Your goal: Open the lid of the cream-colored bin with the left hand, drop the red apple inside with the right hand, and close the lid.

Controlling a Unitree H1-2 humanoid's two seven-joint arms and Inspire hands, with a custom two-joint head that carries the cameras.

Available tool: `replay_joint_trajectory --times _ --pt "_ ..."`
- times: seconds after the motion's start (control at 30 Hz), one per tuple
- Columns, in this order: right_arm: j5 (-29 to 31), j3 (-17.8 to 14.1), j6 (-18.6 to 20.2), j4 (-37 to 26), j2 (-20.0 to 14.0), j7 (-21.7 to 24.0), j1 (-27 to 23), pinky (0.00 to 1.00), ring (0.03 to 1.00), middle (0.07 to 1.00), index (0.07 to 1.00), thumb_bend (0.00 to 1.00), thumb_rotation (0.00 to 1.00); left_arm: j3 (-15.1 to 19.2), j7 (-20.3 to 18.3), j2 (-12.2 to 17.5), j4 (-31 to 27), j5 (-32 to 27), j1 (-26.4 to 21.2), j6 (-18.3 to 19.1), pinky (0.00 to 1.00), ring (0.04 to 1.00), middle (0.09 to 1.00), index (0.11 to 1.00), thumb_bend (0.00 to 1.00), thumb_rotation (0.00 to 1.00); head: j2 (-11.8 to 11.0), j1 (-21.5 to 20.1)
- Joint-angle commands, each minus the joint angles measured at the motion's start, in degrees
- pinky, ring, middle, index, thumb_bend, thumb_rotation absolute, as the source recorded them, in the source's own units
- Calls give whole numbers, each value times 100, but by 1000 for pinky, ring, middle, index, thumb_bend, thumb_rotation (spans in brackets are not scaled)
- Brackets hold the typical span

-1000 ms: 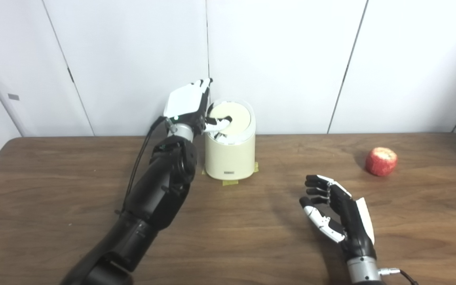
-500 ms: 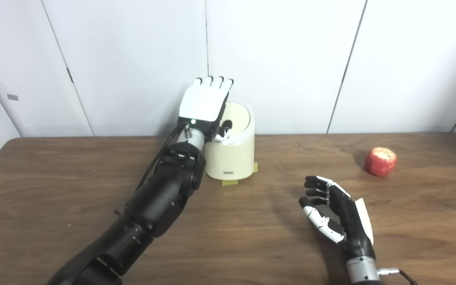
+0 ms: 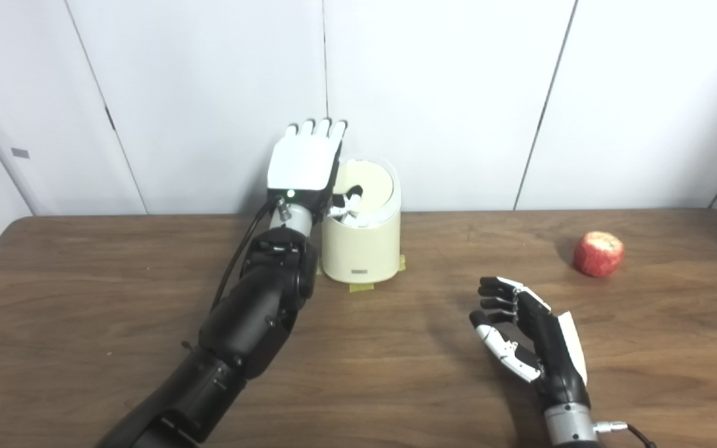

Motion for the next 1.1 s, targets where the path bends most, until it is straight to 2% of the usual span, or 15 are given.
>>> replay_joint_trajectory --times 0.0,0.1,0.2,0.3,0.43,0.57,0.63,0.7,0.73,0.83,1.07 --pt "16 24 -141 -78 5 -15 -82 614 687 713 703 239 391 317 21 -267 -409 -24 -268 30 1000 1000 1000 1000 589 999 -3 -1" --pt "26 17 -111 -94 17 -18 -72 613 686 712 702 239 386 646 77 -448 -689 -148 -225 27 1000 1000 1000 1000 583 1000 -6 6" --pt "-3 18 -99 -69 5 -22 -89 610 685 711 702 241 391 879 325 -504 -953 -416 -177 -28 1000 1000 1000 1000 571 1000 -15 7" --pt "-34 22 -99 -45 -8 -28 -103 609 683 710 701 240 396 1061 404 -504 -1249 -688 -109 -75 1000 1000 1000 1000 567 1000 -23 7" --pt "16 1 -136 6 -30 -20 -128 615 686 713 703 240 393 1206 546 -442 -1579 -982 5 -200 1000 1000 1000 1000 575 1000 -45 36" --pt "59 -5 -209 80 -58 -11 -156 611 684 710 700 244 382 1163 429 -290 -1845 -1012 190 -135 1000 1000 1000 1000 574 1000 -52 48" --pt "53 7 -260 123 -73 -20 -167 613 686 711 701 245 381 1079 345 -183 -1797 -925 211 -83 1000 1000 1000 1000 551 977 -56 22" --pt "26 22 -291 143 -86 -36 -171 612 683 708 699 245 383 1009 275 -100 -1672 -855 185 -38 1000 1000 1000 1000 555 827 -56 22" --pt "23 24 -269 133 -86 -31 -167 613 684 708 699 245 394 1000 224 -86 -1570 -806 153 -9 1000 1000 1000 1000 589 743 -56 22" --pt "58 27 -229 101 -71 -19 -144 617 690 714 704 242 384 1020 134 -79 -1265 -693 67 26 1000 1000 1000 1000 667 621 -65 11" --pt "-13 48 -199 36 -67 -44 -112 607 685 712 704 237 362 1034 141 -46 -531 -732 -174 22 1000 1000 1000 1000 714 644 -48 -2"
